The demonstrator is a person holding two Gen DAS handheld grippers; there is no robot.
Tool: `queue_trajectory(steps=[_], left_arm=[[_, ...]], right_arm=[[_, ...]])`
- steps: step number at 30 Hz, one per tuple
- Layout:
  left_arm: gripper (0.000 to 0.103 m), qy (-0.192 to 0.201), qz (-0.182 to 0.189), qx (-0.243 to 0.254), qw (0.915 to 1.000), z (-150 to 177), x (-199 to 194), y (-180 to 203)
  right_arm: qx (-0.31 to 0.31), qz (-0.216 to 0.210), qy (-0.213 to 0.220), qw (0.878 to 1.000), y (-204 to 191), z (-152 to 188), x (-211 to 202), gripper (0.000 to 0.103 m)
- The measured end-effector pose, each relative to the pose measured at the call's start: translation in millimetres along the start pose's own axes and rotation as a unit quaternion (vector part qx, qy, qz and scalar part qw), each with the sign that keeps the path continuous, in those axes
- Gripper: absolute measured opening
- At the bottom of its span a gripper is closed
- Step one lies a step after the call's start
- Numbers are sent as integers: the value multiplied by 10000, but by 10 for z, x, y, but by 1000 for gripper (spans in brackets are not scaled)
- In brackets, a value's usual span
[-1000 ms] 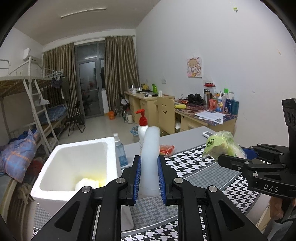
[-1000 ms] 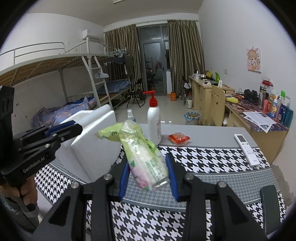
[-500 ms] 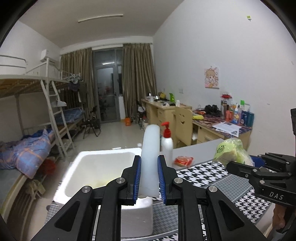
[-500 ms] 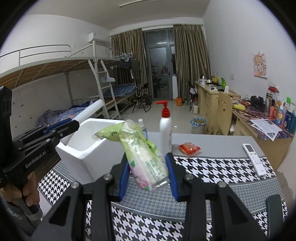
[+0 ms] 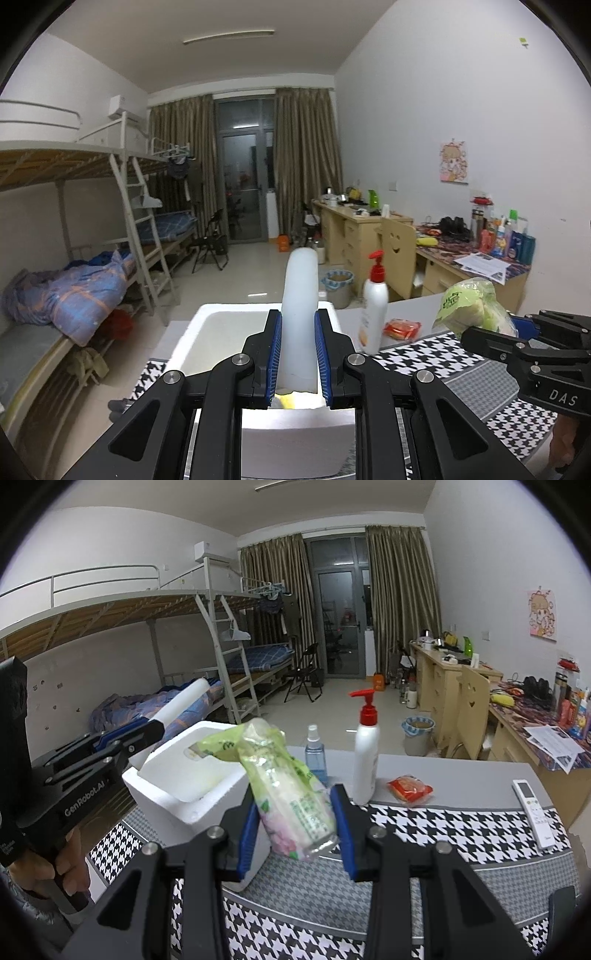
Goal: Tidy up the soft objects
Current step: 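Lower the white tube into the foam box and open the left gripper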
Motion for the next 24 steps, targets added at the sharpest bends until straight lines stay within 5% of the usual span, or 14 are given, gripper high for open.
queue_trajectory(steps=[24], left_arm=[[20, -374, -376, -134, 9985, 134, 274, -305]], right_arm=[[-216, -115, -174, 9995, -240, -60, 225, 42]])
Point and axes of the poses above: each gripper's, at about its wrist camera, not at the fingertips, and x roughly the way its jaws point, y to its right, z to its underside, the point moved 10 cm from there along x, roughly the way its jaws point, and after that the axes turned 2 degrees about -y, right-handed, at the moved point
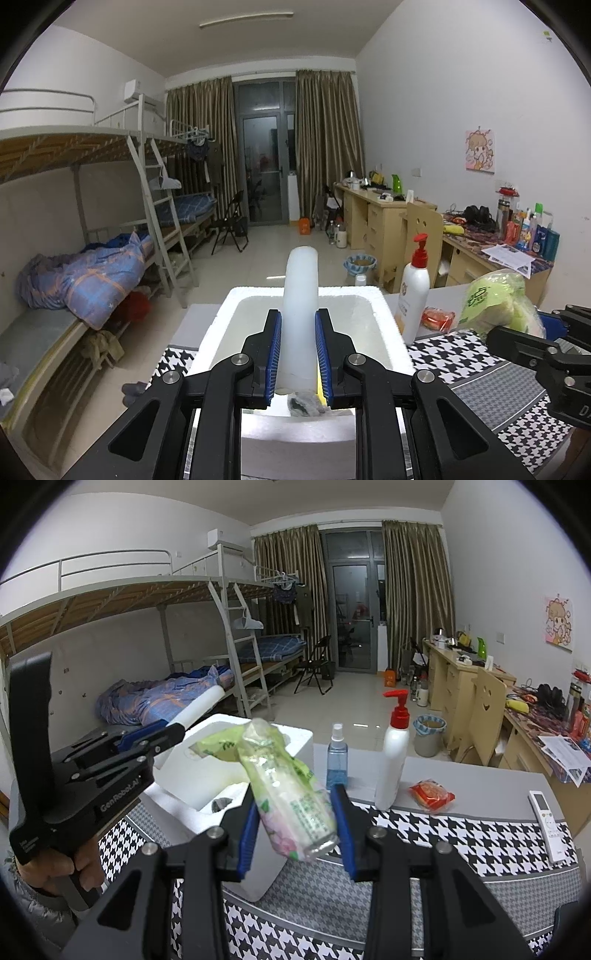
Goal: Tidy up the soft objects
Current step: 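Lower the white tube into the foam box and open the left gripper, then lower the green packet into the foam box and open the right gripper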
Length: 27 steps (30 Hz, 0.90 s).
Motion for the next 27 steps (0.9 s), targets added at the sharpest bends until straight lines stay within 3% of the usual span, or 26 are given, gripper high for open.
queue_trajectory(steps=[4, 8, 12, 16, 20, 27], left_arm=[[20, -90, -2, -16, 10000, 38, 54, -38], [28, -118, 12, 7, 9999, 56, 71, -77], [81, -66, -12, -116, 9999, 43, 45, -148], [88, 59, -125, -110, 9998, 28, -25, -218], [102, 172, -283, -264, 9991, 28, -106, -310], [102, 303, -480, -592, 9966, 51, -280, -479]], right_arm=[[-5, 9, -53, 10000, -18, 6, 51, 42], [-23, 18, -105, 9999, -48, 11, 87, 42], [-30, 31, -120, 9999, -64, 0, 108, 42], [-28, 3, -124, 9999, -71, -6, 113, 42], [-77, -46, -78, 9999, -137, -38, 131, 42], [-211, -98, 31, 9997, -251, -88, 162, 42]])
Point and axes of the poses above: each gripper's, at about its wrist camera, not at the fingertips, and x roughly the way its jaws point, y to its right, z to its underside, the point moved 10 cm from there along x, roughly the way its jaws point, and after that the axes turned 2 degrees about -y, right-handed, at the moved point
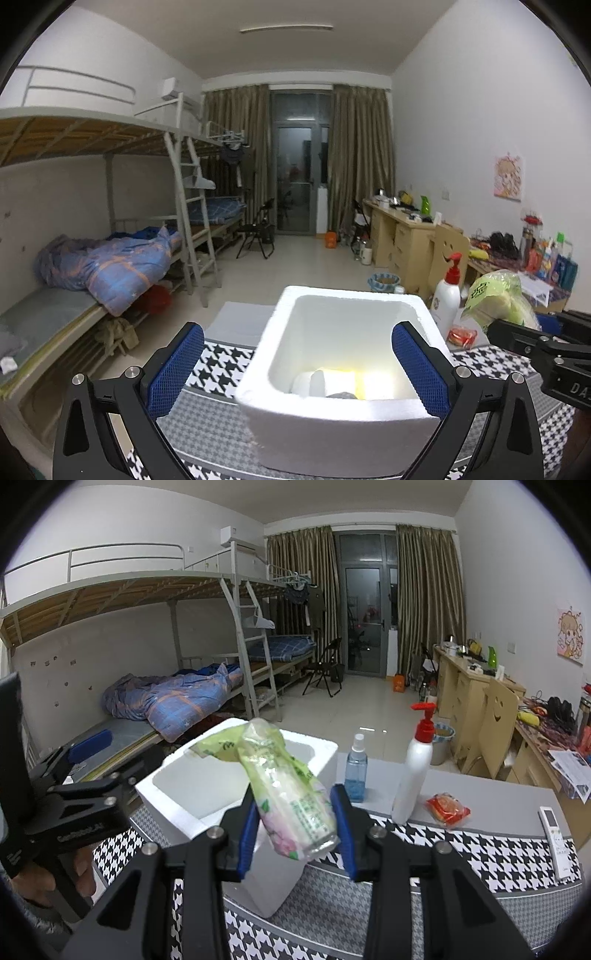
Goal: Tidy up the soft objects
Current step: 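Lower the green packet into the foam box and open the right gripper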
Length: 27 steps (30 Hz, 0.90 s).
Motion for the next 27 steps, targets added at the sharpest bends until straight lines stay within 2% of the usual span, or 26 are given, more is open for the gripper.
queue_trajectory(steps=[6, 16, 27], left_arm=[[102, 132, -226, 21, 9997, 16, -76, -62], [102, -13, -52, 77, 10000, 114, -66, -63], [102, -70, -28, 53, 10000, 175, -3, -144]], right_arm=[[10, -123, -54, 9999, -53, -32, 53, 42], [-49, -225, -110, 9997, -145, -59, 150, 42], [-101, -227, -241, 9994, -203, -52, 255, 43]])
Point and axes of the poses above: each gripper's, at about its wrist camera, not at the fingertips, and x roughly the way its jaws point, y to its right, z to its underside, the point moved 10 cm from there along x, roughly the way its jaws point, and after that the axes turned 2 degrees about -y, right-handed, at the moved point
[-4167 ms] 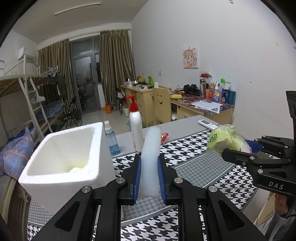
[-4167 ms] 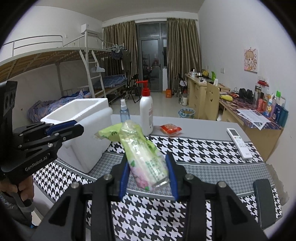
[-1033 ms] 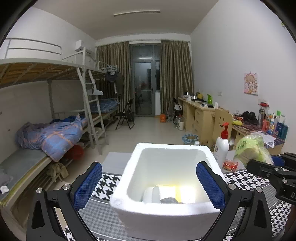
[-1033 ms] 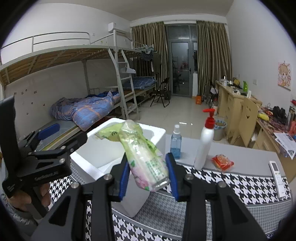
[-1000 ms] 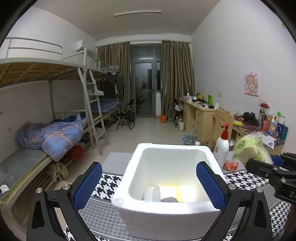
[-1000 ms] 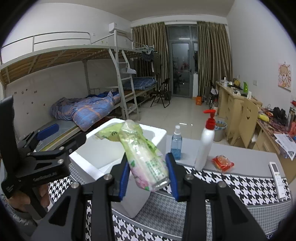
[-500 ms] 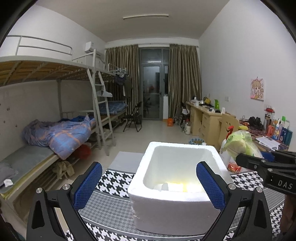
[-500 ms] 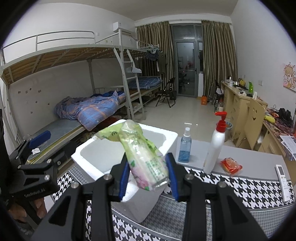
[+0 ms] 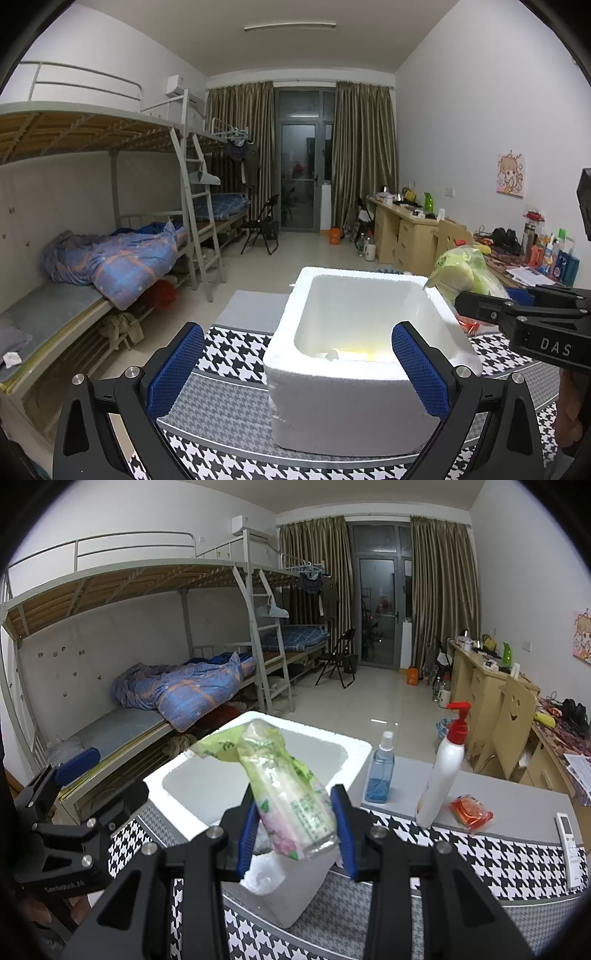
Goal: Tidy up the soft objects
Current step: 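Lower the green packet into the foam box and open the right gripper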
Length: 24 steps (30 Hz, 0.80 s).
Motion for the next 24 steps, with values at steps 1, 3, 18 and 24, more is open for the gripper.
queue_trajectory(steps=[1, 3, 18, 24], left_arm=[[102, 6, 9, -11, 10000, 1, -3, -10], [102, 10, 10, -11, 10000, 5, 0, -13], [102, -58, 13, -122, 9999, 114, 0, -112], [102, -81, 37, -130, 9999, 148, -8, -125]], right_arm=[[-3, 1, -9, 10000, -11, -3, 9, 42], [-7, -15, -31, 10000, -41, -11, 24, 42], [-167, -52, -144, 9997, -234, -111, 223, 44], [-95, -44, -219, 9997, -232, -97, 300, 47]])
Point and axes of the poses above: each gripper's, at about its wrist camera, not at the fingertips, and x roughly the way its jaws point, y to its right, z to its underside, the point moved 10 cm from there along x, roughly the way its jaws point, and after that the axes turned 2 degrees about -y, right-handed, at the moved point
